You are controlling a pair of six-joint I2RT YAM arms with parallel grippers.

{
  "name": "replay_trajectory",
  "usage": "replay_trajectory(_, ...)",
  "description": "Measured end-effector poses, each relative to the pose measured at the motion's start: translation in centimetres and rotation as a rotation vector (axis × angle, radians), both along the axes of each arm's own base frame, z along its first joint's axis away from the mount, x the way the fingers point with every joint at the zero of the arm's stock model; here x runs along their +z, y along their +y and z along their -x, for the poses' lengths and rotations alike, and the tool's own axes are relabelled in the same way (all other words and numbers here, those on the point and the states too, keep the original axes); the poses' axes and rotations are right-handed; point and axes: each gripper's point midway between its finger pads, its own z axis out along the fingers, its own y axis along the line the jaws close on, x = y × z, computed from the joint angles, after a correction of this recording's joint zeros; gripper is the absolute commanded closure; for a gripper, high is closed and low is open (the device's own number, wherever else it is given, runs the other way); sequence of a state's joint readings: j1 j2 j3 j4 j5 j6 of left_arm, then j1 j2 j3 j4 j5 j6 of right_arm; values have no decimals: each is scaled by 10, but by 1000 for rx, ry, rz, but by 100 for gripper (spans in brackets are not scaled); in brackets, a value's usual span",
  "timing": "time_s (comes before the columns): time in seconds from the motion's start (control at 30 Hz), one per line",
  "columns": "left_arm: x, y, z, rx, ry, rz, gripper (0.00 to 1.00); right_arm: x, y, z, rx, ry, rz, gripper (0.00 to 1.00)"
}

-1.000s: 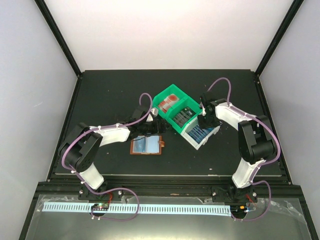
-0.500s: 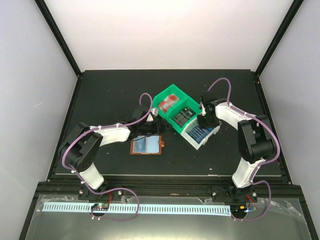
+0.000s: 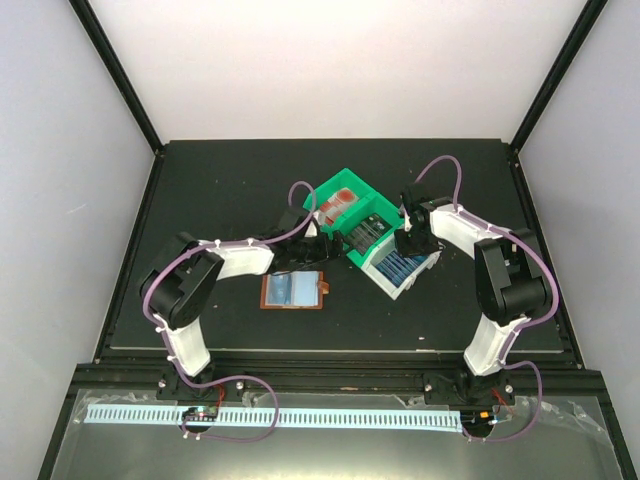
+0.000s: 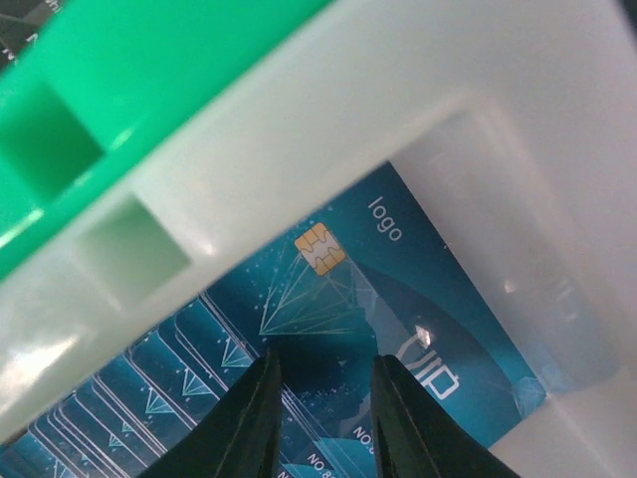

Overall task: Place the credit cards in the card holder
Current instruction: Pick up the credit card from the storage box.

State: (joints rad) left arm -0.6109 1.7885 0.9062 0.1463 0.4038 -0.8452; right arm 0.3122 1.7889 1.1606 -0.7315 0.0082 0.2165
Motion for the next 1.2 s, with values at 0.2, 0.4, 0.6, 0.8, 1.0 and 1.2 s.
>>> replay_trajectory(0.2,-3,-3,-9,50,3,-15,2,0,-2,-1,-8,-3,8,64)
replay_trajectory(0.4,-15,-13,-15,75,21,-55,3,0,2,-2,3,-8,-11,60)
replay_trajectory(0.6,-19,-17,-18,112,19,-127,8,-2,2,-1,3,-9,-11,62)
replay_trajectory(0.8,-24,-8,-22,159,7,-208,17,-2,-3,-3,-5,-22,18,67)
replay_trajectory(1.0,-28,-9,-32,175,-7,-249,23,-1,-5,-5,-2,-36,59,70)
replay_trajectory(1.2,-29,-9,-38,188,-21,-266,25,0,-6,-5,1,-51,90,73)
